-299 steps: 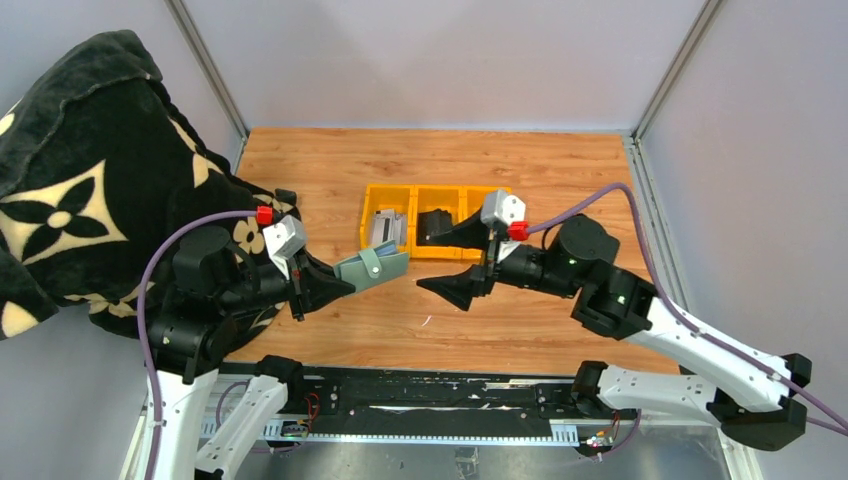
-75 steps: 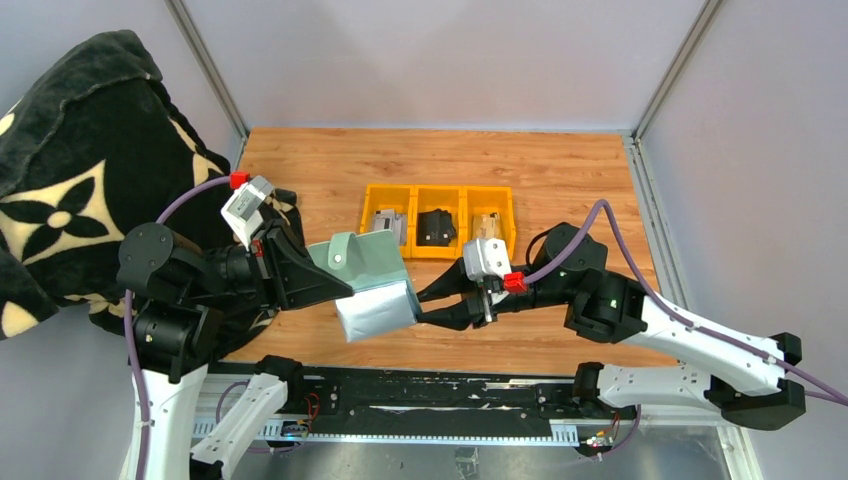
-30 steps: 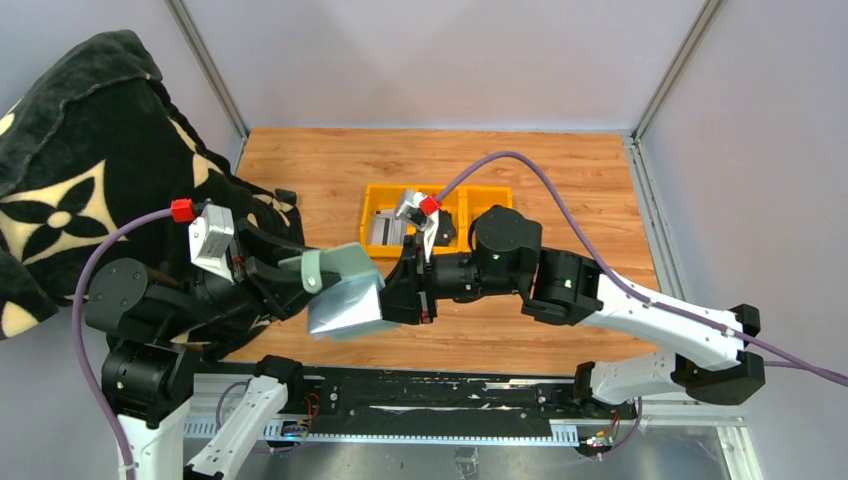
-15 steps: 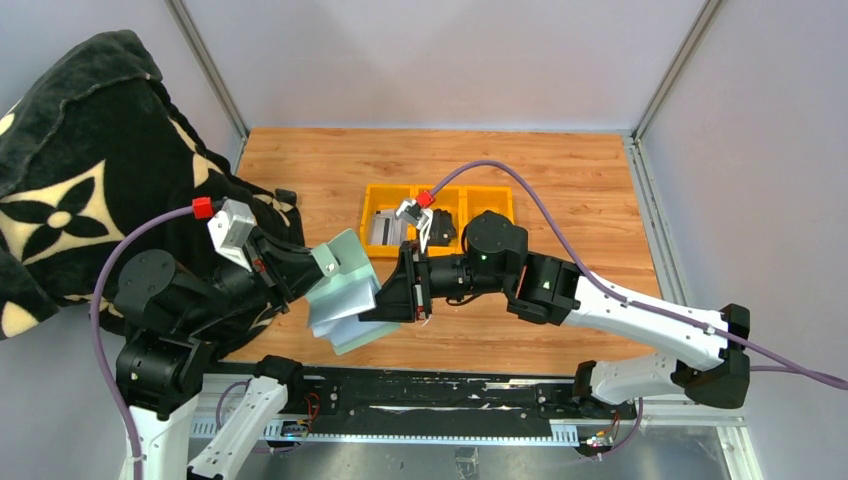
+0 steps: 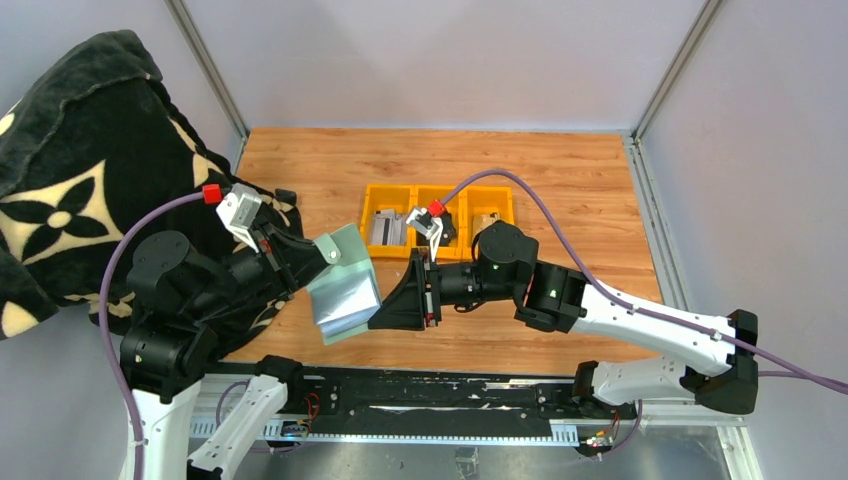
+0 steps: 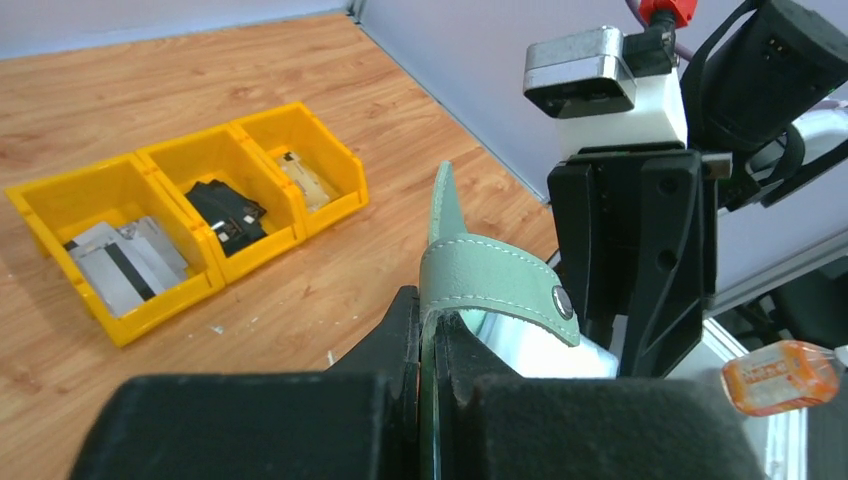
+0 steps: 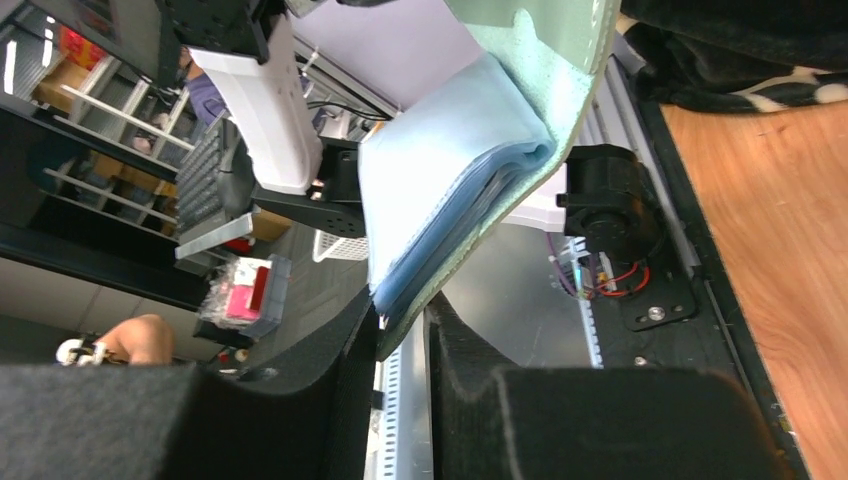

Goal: Take the credit cards out of the card holder
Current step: Open the card holder at the center of the board.

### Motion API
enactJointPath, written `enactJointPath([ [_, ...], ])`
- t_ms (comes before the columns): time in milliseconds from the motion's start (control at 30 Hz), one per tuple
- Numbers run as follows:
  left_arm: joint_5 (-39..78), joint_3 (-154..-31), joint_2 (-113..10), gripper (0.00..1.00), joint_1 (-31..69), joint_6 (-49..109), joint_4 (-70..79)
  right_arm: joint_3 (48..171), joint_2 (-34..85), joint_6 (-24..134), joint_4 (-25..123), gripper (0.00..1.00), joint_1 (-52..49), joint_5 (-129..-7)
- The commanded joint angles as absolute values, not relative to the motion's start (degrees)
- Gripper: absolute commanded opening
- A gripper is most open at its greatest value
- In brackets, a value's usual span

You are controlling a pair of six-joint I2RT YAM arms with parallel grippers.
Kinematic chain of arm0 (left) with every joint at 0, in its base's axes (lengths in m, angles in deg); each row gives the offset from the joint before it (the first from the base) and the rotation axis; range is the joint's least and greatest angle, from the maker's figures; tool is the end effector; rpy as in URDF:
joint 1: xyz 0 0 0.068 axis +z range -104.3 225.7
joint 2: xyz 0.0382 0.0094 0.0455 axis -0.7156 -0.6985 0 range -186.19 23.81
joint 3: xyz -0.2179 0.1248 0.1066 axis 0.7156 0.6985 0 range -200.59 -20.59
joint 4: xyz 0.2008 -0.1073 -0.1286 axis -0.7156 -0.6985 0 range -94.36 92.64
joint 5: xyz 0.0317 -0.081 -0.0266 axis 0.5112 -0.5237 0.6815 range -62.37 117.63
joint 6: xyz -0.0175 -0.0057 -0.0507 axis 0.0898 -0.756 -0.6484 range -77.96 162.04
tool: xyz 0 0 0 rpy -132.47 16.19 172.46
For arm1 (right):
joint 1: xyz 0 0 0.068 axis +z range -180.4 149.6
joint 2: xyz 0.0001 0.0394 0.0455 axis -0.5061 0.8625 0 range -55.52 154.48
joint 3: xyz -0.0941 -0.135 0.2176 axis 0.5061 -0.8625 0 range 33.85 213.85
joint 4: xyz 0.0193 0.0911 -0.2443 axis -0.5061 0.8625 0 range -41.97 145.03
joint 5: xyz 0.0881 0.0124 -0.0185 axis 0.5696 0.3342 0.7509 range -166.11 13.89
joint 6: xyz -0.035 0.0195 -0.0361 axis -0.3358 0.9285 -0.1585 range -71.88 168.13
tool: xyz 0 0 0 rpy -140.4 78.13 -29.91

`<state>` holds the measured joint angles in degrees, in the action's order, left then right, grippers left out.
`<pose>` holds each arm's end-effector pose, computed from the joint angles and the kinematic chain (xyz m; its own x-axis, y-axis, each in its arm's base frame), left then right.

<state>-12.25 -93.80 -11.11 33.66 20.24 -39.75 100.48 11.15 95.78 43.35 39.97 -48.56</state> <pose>0.0537 -0.0348 0.4563 -0.3566 -0.2153 -0.9091 0.7033 0.5786 -0.4130 0.0737 0.2558 0.4243 -0.7134 -0.0494 -0.6990 -0.6869 -0.1483 0.7115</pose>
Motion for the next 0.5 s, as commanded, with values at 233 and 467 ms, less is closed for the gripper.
enactJointPath([
  [233, -16.63, -97.94, -14.24, 0.00, 33.74, 16.08, -40.62, 101.05, 9.25, 86.62, 49.51, 0.19, 40.00, -56.70],
  [467, -19.64, -98.17, -14.71, 0.00, 33.74, 14.57, -40.40, 102.27, 8.80, 84.71, 48.53, 0.06, 40.22, -61.69],
])
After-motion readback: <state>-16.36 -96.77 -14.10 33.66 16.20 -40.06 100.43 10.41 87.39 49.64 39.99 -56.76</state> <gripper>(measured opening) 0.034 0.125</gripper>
